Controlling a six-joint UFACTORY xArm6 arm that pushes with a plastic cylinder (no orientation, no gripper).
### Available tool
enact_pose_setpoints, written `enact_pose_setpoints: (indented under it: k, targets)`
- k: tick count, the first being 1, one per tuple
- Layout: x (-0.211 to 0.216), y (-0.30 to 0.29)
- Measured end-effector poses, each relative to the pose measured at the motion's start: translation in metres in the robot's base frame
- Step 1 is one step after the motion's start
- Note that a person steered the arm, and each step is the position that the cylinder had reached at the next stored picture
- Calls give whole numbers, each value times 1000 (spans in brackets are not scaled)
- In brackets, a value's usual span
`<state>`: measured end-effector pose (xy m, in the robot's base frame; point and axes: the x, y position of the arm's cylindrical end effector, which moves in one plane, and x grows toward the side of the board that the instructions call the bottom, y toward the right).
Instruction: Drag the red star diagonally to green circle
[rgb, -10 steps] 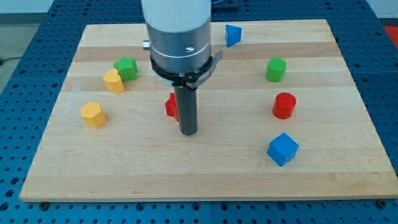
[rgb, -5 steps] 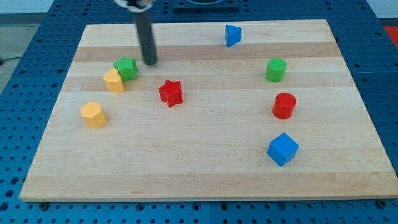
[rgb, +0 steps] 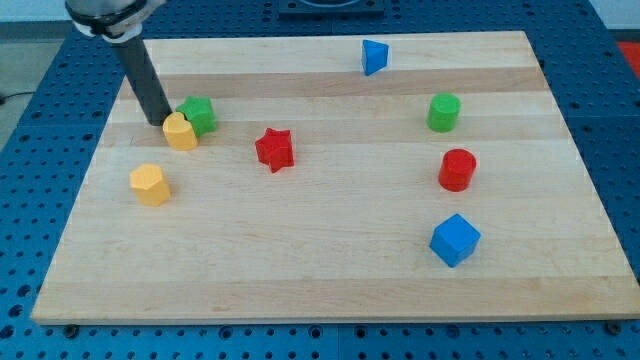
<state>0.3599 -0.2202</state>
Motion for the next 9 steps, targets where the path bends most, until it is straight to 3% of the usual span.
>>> enact_pose_setpoints:
  k: [4,9]
  targets:
    - [24,25]
    - [-21,27]
